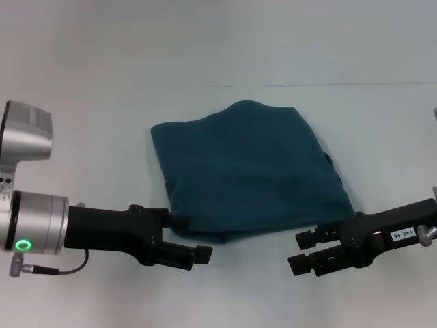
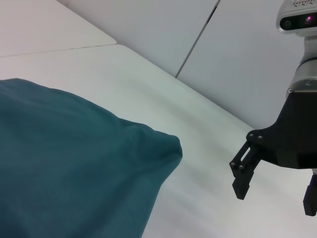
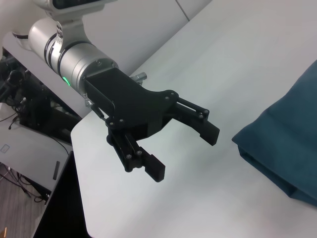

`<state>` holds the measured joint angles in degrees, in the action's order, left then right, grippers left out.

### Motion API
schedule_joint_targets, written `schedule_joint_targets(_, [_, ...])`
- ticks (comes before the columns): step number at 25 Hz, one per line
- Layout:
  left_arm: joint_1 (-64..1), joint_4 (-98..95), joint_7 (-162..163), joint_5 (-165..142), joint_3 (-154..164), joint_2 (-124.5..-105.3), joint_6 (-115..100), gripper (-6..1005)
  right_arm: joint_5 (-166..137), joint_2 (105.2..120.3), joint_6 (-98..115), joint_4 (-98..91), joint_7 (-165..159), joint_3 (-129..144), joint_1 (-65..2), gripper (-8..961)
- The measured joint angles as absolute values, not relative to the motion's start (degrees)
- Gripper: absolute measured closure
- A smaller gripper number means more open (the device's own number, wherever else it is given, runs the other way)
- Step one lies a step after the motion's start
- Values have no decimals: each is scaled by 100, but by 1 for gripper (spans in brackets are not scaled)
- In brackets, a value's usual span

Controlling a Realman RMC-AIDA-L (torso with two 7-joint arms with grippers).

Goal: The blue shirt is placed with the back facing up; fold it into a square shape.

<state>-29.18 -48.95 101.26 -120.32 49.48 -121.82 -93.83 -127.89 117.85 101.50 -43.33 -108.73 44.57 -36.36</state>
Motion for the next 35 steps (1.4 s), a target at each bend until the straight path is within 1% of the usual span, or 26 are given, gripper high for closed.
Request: schedule_joint_targets(35, [-2918,-4908,10139,-12032,4926,-12182,-9382,64,-12765,11786,10182,-4332,-10881,4456,-3656,145])
